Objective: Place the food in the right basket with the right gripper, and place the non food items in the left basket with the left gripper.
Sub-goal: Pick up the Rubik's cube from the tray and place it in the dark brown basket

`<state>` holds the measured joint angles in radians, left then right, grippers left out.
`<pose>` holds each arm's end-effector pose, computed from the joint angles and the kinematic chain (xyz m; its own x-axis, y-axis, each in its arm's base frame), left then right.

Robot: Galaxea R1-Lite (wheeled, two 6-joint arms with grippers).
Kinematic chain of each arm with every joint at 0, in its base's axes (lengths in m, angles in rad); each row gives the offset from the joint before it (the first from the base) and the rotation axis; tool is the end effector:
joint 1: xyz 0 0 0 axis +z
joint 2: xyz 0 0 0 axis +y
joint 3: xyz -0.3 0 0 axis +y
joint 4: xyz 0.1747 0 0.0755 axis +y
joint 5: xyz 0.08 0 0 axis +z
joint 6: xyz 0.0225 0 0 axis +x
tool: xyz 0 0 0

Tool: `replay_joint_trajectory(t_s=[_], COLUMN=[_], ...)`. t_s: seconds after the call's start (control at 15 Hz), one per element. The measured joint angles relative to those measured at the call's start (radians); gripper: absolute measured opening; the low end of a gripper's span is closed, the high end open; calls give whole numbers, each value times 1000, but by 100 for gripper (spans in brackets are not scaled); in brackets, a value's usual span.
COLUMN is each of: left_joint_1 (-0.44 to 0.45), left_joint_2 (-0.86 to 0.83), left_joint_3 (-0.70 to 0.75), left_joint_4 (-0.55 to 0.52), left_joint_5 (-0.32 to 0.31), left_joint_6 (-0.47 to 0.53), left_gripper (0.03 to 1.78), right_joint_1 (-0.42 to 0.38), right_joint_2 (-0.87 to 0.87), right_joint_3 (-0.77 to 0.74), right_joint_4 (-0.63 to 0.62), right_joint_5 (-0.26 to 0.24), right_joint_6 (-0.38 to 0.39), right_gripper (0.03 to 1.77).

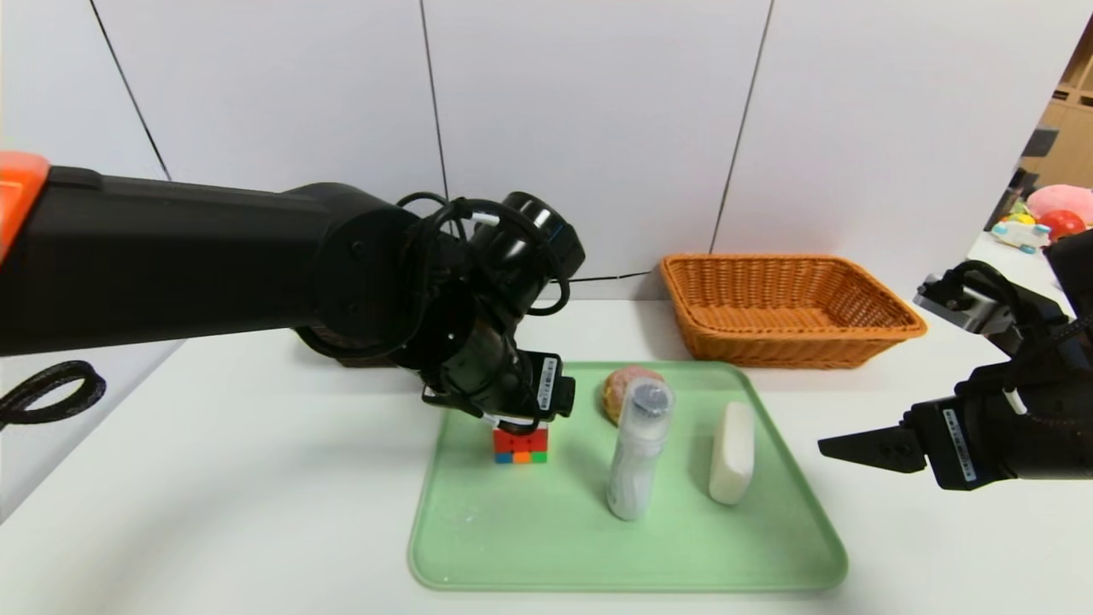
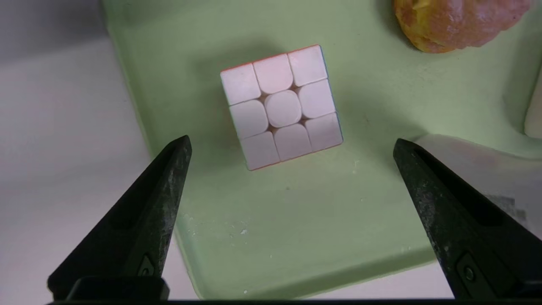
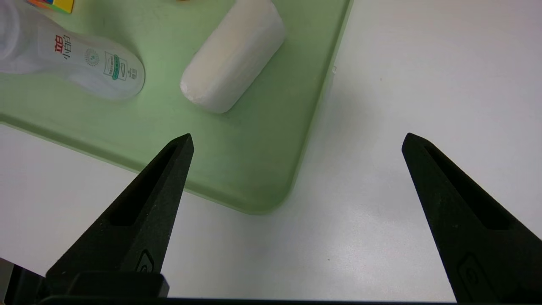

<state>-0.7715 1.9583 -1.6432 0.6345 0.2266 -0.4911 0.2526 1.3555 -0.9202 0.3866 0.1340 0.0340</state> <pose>0.2632 -0.2489 0.2125 0.5632 -0.2344 -0.7924 0.2415 0.9637 -0.1134 0.1888 0.0518 0.2129 0.6199 0.2980 -0.7259 -0.3115 0.9425 0.1209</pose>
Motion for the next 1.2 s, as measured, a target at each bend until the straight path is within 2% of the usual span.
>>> replay_joint_trajectory(t_s=[0.27, 1.2], left_joint_1=[0, 32], left_joint_2=[44, 154], left_joint_3=[-46, -50], left_joint_4=[12, 13], left_joint_5=[12, 14], left_joint_6=[-70, -108], left_gripper=[169, 169], right_joint_1=[0, 0], right_joint_2=[-5, -26], right_joint_3=[1, 8], right_joint_4=[1, 0], right_joint_5=[1, 1], right_joint_6=[1, -1], right_gripper=[170, 170])
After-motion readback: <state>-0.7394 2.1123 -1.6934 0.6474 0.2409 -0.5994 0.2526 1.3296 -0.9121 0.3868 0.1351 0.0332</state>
